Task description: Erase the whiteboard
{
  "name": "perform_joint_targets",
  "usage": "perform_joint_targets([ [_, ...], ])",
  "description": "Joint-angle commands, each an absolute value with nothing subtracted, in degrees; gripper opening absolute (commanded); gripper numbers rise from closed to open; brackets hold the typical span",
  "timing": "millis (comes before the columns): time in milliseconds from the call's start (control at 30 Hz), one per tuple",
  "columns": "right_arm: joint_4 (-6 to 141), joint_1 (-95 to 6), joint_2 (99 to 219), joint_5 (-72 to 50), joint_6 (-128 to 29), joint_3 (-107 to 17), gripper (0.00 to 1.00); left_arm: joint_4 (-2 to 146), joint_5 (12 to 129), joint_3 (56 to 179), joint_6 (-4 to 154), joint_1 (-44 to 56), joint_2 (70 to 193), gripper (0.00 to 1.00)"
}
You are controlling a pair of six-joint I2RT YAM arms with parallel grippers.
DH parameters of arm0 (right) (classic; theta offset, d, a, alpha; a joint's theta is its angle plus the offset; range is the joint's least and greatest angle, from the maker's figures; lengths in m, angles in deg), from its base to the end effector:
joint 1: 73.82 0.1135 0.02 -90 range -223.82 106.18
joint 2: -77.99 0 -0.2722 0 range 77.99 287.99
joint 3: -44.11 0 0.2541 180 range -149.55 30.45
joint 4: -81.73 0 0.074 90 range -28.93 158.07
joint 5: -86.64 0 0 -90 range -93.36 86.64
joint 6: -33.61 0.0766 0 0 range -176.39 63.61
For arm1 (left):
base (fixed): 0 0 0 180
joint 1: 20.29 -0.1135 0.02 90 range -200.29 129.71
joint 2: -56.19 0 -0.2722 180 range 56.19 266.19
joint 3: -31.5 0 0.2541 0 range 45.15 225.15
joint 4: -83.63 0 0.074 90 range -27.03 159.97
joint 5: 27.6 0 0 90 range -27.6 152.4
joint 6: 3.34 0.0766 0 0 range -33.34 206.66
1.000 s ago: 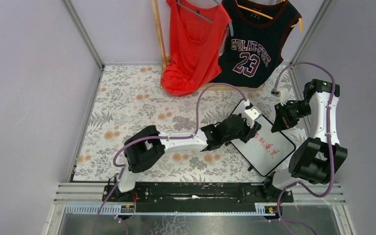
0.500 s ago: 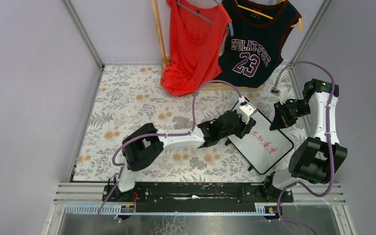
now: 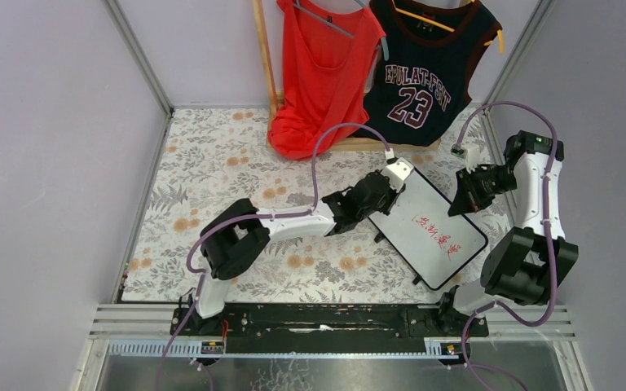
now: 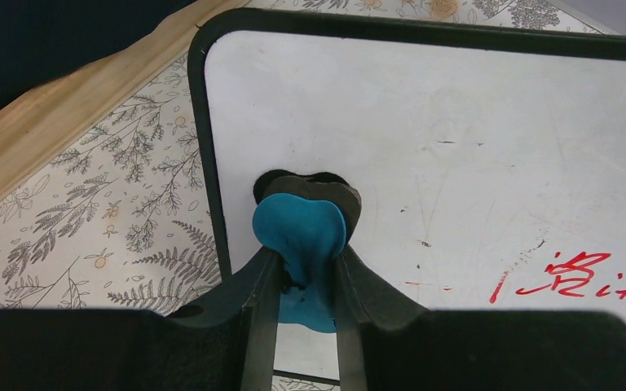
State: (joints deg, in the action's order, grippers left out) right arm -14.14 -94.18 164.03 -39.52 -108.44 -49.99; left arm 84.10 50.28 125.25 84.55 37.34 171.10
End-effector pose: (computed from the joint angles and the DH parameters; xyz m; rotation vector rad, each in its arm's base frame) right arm 0.2576 -0.0474 0.2849 -0.7422 2.5542 0.6706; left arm 0.2871 -0.4229 0.2160 0.7815 1.7920 -0.4918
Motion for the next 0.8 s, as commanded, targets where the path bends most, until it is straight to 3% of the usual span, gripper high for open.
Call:
perform_joint_targets([
  [0,-16.6,-93.3,163.6,-36.2,-112.2,-48.7,0.0,82.3,47.2,124.6,85.8,36.3,172.2,0.0],
  [767,-16.6,-93.2,163.2,-35.6,-112.4,-48.3,0.0,83.5,49.2,127.7,81.8,49.3,171.9,0.0],
])
